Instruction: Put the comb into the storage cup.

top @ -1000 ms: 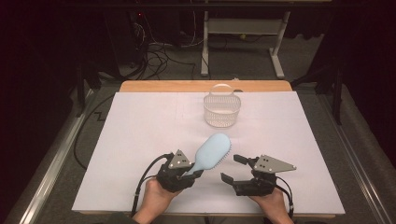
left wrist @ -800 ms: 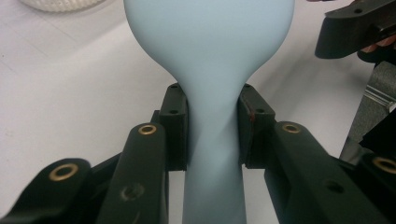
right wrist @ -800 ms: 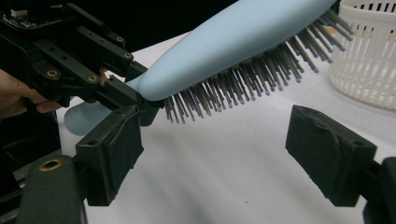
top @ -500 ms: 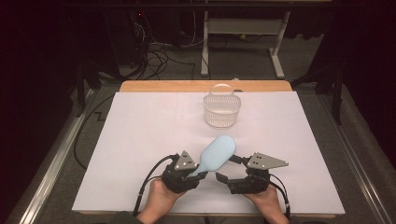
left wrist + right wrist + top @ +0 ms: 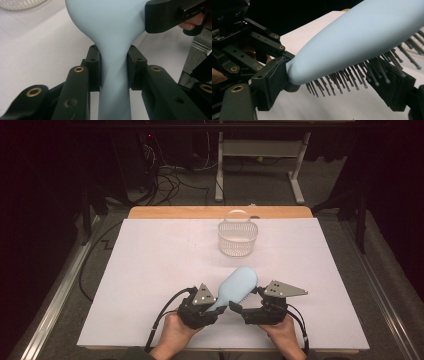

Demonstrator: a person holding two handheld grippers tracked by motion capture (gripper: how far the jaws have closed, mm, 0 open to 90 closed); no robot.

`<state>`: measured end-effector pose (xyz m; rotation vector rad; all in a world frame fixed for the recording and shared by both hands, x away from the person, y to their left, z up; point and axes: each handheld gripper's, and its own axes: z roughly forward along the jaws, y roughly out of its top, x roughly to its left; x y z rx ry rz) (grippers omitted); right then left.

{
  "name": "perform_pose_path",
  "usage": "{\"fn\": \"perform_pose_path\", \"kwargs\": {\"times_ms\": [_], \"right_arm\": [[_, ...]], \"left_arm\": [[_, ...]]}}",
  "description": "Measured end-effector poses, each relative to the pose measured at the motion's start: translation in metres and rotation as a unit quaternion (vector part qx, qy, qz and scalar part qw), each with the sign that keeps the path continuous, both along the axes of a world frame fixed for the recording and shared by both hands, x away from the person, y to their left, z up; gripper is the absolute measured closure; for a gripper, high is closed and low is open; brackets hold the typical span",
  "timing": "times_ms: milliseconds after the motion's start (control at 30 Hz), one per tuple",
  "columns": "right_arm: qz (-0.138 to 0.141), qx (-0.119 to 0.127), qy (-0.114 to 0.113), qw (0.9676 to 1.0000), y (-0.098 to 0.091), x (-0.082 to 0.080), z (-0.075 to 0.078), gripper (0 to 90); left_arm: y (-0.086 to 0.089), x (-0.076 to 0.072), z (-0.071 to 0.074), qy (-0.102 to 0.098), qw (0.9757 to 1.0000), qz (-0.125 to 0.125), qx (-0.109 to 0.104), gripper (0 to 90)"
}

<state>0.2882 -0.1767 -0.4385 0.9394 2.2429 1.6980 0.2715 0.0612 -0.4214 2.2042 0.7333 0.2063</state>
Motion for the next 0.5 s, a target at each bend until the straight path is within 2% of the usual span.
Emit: {"fn": "perform_pose_path", "kwargs": {"times_ms": [200, 333, 500], "right_arm": [[-0.004, 0.003, 0.008, 1.0000, 0.0010, 0.0017, 0.0042, 19.4], [-0.003, 0.003, 0.015, 0.9999, 0.0024, 0.0028, 0.0052, 20.0], [-0.002, 0.010, 0.022, 0.9997, 0.0025, 0.0042, 0.0082, 21.7]], "left_arm": [[-0.0032, -0.0009, 0.0014, -0.004, 1.0000, 0.004, 0.000, 67.2], [-0.0065, -0.0037, 0.0034, -0.016, 0.9998, 0.003, 0.007, 67.1], [-0.0080, -0.0051, 0.0061, -0.021, 0.9998, 0.001, 0.005, 67.0]]}}
